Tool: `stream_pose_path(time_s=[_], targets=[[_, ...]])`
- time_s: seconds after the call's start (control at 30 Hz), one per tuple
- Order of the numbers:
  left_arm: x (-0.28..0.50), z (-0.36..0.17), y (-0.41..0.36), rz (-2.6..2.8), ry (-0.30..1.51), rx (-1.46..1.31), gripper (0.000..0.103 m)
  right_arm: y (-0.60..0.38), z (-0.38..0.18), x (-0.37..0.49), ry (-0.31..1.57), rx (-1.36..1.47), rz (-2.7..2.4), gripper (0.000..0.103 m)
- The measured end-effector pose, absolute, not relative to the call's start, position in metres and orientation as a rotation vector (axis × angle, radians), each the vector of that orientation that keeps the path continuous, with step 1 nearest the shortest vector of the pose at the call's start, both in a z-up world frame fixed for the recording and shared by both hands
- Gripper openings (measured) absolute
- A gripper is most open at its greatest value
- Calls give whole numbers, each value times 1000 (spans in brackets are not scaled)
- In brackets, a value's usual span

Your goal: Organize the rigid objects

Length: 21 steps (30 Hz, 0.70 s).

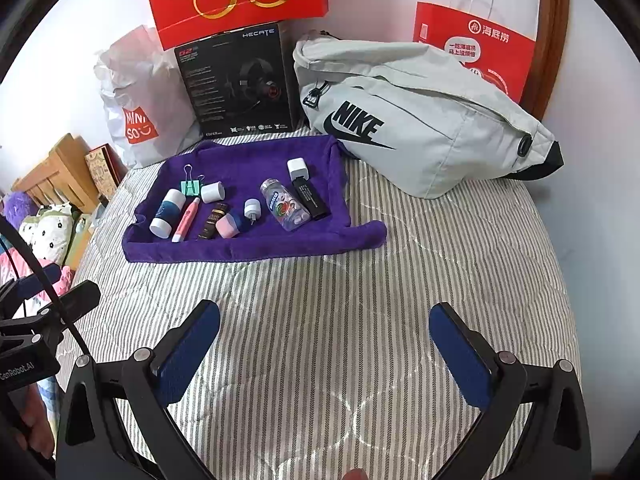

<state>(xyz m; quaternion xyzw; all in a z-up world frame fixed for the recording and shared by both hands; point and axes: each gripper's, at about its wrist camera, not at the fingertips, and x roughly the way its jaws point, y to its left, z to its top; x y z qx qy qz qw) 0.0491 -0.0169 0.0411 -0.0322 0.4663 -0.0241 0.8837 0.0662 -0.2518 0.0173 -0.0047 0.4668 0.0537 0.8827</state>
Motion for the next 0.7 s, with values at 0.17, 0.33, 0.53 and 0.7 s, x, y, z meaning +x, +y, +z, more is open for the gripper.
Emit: stream_pose_path(time_s=[0.17,0.33,0.53,0.7], targets=[[48,43,-18,-49,972,-60,99,-249,17,65,972,-17,117,103],[47,44,-19,-51,972,-53,99,-247,18,64,973,-23,121,103],[47,44,-19,-52,973,-49,99,-246,20,62,968,-32,124,103],[46,45,-18,-55,973,-49,99,-245,20,61,967,-33,122,103]])
